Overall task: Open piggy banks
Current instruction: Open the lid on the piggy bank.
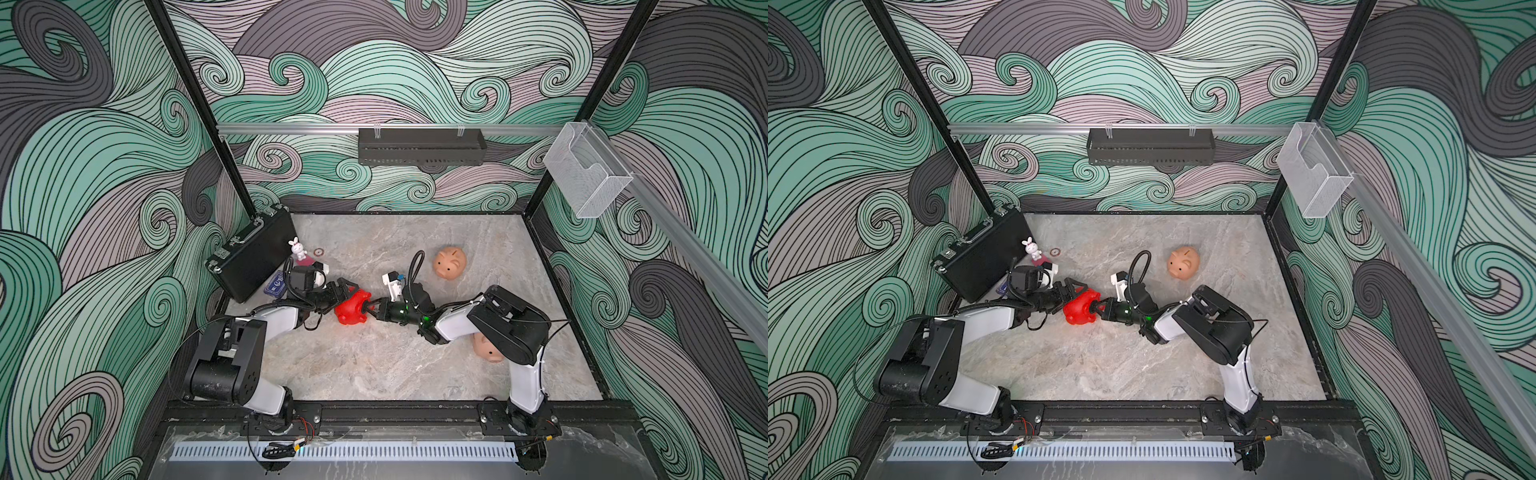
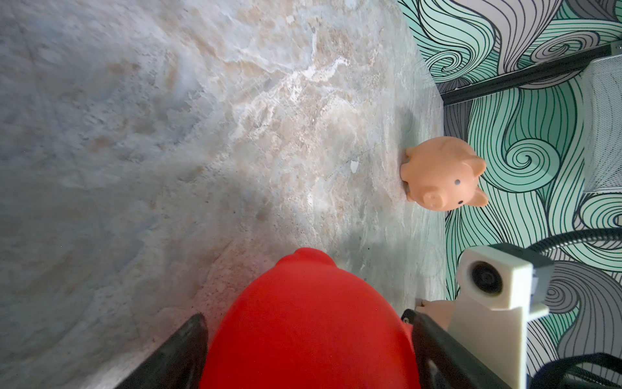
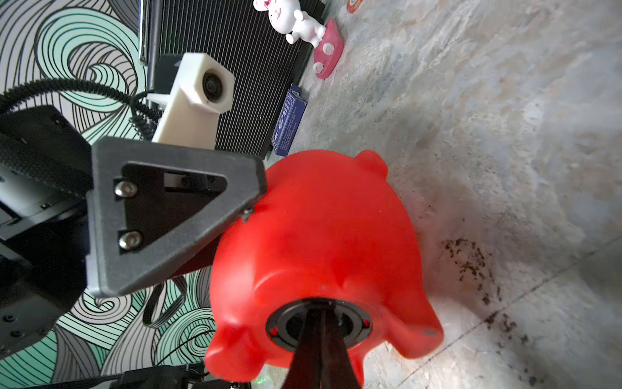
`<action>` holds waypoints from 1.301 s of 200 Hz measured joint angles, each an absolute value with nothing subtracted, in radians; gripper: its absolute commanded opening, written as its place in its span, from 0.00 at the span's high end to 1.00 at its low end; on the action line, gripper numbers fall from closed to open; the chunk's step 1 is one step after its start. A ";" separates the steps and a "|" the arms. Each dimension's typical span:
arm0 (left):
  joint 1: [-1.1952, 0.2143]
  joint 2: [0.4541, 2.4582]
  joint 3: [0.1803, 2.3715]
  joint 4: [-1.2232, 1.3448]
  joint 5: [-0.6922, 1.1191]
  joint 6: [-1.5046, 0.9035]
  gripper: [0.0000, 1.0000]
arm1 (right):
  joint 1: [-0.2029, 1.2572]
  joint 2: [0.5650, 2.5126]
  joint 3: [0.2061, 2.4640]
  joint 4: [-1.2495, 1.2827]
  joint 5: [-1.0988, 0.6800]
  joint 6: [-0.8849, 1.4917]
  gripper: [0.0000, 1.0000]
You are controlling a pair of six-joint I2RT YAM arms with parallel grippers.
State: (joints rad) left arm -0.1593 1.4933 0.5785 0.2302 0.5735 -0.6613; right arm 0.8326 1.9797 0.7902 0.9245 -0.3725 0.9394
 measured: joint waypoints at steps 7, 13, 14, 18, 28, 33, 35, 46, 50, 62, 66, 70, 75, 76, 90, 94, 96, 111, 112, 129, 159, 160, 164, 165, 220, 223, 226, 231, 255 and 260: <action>-0.159 1.495 0.580 0.230 0.575 -0.661 0.10 | 0.833 1.977 0.790 0.921 -0.369 0.918 1.00; -0.159 1.496 0.581 0.230 0.577 -0.660 0.10 | 0.834 1.974 0.790 0.914 -0.364 0.899 1.00; -0.159 1.496 0.581 0.230 0.577 -0.660 0.10 | 0.835 1.973 0.790 0.912 -0.363 0.893 1.00; -0.159 1.497 0.581 0.230 0.578 -0.659 0.10 | 0.837 1.970 0.790 0.907 -0.358 0.881 1.00; -0.159 1.497 0.581 0.230 0.580 -0.656 0.10 | 0.841 1.962 0.790 0.890 -0.346 0.844 1.00; -0.159 1.497 0.581 0.229 0.582 -0.654 0.10 | 0.843 1.958 0.790 0.881 -0.339 0.829 1.00; -0.159 1.497 0.581 0.229 0.582 -0.653 0.10 | 0.844 1.956 0.790 0.876 -0.338 0.819 1.00; -0.159 1.497 0.581 0.229 0.587 -0.648 0.10 | 0.850 1.943 0.790 0.852 -0.322 0.776 1.00; -0.159 1.497 0.581 0.229 0.588 -0.646 0.10 | 0.852 1.939 0.790 0.844 -0.317 0.760 1.00; -0.159 1.497 0.581 0.226 0.594 -0.645 0.10 | 0.857 1.925 0.790 0.818 -0.306 0.712 1.00; -0.159 1.497 0.581 0.225 0.595 -0.644 0.10 | 0.859 1.922 0.790 0.810 -0.302 0.699 1.00; -0.159 1.497 0.581 0.224 0.596 -0.643 0.10 | 0.860 1.918 0.790 0.804 -0.299 0.683 1.00; -0.159 1.497 0.581 0.223 0.597 -0.643 0.10 | 0.860 1.916 0.791 0.798 -0.295 0.664 1.00; -0.159 1.497 0.581 0.223 0.598 -0.643 0.10 | 0.860 1.915 0.791 0.797 -0.295 0.662 1.00; -0.160 1.497 0.581 0.223 0.600 -0.641 0.10 | 0.861 1.915 0.791 0.796 -0.293 0.624 1.00; -0.159 1.497 0.581 0.223 0.601 -0.641 0.10 | 0.861 1.915 0.791 0.796 -0.294 0.614 1.00; -0.160 1.497 0.581 0.222 0.601 -0.641 0.10 | 0.861 1.915 0.791 0.796 -0.294 0.610 1.00; -0.159 1.498 0.581 0.223 0.603 -0.641 0.10 | 0.861 1.915 0.793 0.795 -0.298 0.579 1.00; -0.159 1.498 0.581 0.223 0.603 -0.641 0.10 | 0.861 1.915 0.793 0.795 -0.298 0.577 1.00; -0.159 1.500 0.582 0.223 0.603 -0.641 0.10 | 0.861 1.917 0.794 0.800 -0.300 0.544 1.00; -0.159 1.504 0.586 0.223 0.603 -0.640 0.10 | 0.861 1.919 0.793 0.806 -0.299 0.475 1.00; -0.159 1.504 0.586 0.223 0.603 -0.640 0.10 | 0.861 1.919 0.793 0.806 -0.299 0.473 1.00; -0.159 1.504 0.587 0.222 0.603 -0.641 0.10 | 0.861 1.919 0.793 0.806 -0.298 0.464 1.00; -0.159 1.504 0.587 0.222 0.603 -0.640 0.10 | 0.861 1.919 0.793 0.806 -0.298 0.460 1.00; -0.159 1.504 0.587 0.222 0.603 -0.640 0.10 | 0.867 1.917 0.793 0.799 -0.278 0.311 1.00; -0.159 1.504 0.587 0.222 0.603 -0.640 0.10 | 0.868 1.917 0.793 0.798 -0.277 0.305 1.00; -0.159 1.504 0.587 0.222 0.603 -0.640 0.10 | 0.868 1.917 0.793 0.797 -0.276 0.298 1.00; -0.159 1.504 0.587 0.222 0.603 -0.640 0.10 | 0.870 1.916 0.793 0.796 -0.273 0.285 1.00; -0.159 1.508 0.589 0.223 0.603 -0.640 0.10 | 0.879 1.910 0.794 0.788 -0.252 0.222 1.00; -0.159 1.509 0.590 0.223 0.603 -0.640 0.10 | 0.882 1.909 0.794 0.785 -0.246 0.211 1.00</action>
